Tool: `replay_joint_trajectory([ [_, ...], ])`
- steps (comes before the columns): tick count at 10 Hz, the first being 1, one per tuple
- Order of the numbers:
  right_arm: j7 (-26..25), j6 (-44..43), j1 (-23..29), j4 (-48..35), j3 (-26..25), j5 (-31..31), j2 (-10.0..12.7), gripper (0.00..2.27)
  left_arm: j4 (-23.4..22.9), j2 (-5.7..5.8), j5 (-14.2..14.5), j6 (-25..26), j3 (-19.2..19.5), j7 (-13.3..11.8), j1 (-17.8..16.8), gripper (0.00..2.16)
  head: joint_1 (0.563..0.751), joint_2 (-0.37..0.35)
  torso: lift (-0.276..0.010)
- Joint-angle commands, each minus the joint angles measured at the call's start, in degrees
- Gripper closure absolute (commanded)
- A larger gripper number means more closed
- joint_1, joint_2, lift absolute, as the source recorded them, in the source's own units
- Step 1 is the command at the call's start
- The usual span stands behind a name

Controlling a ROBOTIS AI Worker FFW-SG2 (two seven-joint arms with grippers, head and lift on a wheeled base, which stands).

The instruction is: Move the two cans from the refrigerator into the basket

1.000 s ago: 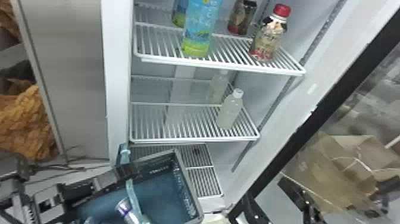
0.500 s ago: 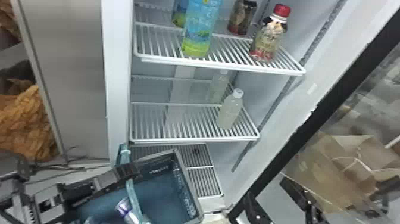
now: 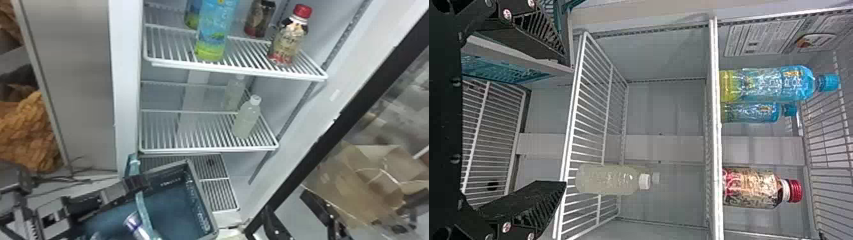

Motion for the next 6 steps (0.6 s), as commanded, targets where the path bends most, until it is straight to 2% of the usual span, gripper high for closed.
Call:
replay_joint_trajectory([
  [1,0.06,0.19,-0.12,-0.09,0.00,0.09,0.05,0.15,-0.01,-0.02,-0.07,0.00,0.01,0.00,0.00,1.21,0.695,-0.350,-0.219],
  [6,0.06,1.31,-0.12,-0.93,0.00,0.32,0.05,0.15,0.13,-0.02,-0.07,0.00,0.01,0.00,-0.14,1.21,0.695,-0.350,-0.219],
])
